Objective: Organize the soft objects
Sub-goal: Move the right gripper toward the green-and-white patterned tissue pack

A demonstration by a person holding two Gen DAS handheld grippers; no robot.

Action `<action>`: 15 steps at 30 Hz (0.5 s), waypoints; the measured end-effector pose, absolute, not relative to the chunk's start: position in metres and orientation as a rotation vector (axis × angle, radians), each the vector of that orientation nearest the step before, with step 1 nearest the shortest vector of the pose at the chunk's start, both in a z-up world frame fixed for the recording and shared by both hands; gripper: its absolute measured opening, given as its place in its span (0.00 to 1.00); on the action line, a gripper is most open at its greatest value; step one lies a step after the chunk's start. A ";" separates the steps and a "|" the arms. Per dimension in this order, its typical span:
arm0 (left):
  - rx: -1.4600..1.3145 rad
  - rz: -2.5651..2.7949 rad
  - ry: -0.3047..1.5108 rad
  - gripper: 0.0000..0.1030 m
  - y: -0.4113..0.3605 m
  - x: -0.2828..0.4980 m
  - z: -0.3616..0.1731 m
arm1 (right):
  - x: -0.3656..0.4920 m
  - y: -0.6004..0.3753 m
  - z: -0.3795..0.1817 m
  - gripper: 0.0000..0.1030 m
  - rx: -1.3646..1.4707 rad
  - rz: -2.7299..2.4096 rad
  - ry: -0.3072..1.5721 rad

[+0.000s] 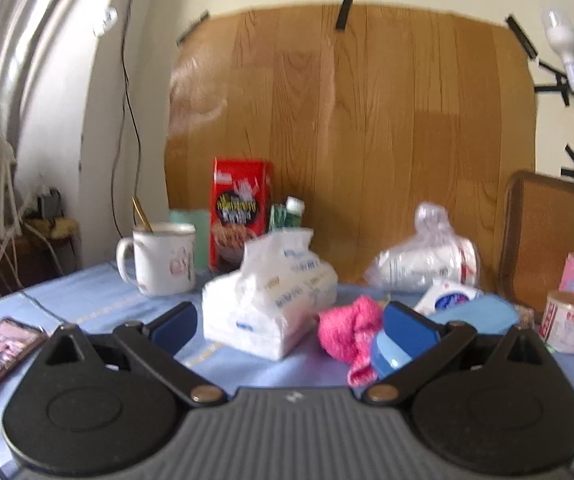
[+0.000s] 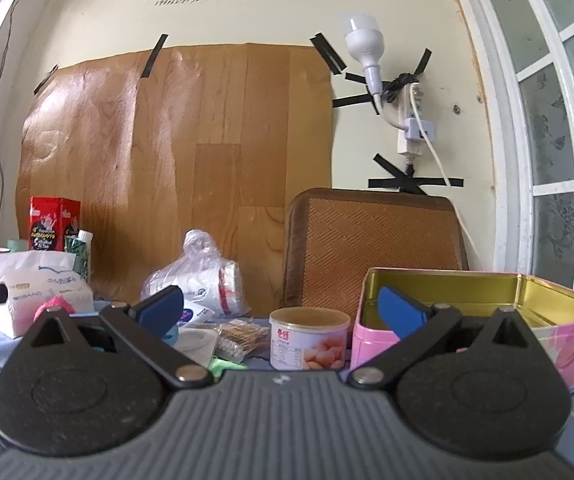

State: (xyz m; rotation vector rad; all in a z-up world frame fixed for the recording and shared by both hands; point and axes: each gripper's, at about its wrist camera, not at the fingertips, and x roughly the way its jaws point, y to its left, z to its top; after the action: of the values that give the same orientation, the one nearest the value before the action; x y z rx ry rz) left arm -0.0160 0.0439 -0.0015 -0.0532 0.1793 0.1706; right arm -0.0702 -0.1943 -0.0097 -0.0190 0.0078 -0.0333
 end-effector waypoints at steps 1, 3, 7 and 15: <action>-0.044 0.171 0.160 1.00 0.042 -0.019 -0.001 | -0.070 -0.194 -0.010 1.00 -0.019 -0.028 0.010; -0.018 0.165 0.140 1.00 0.038 -0.021 0.000 | -0.070 -0.195 -0.009 1.00 -0.015 -0.021 0.013; 0.010 0.148 0.141 1.00 0.033 -0.021 0.001 | -0.071 -0.195 -0.009 1.00 -0.010 -0.008 0.020; -0.084 0.159 0.174 1.00 0.049 -0.018 -0.002 | -0.070 -0.193 -0.010 1.00 -0.017 0.011 0.036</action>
State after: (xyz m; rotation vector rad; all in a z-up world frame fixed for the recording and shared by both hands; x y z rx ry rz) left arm -0.0183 0.0495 -0.0018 -0.0841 0.1745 0.1593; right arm -0.0705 -0.1925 -0.0100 -0.0166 0.0362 0.0109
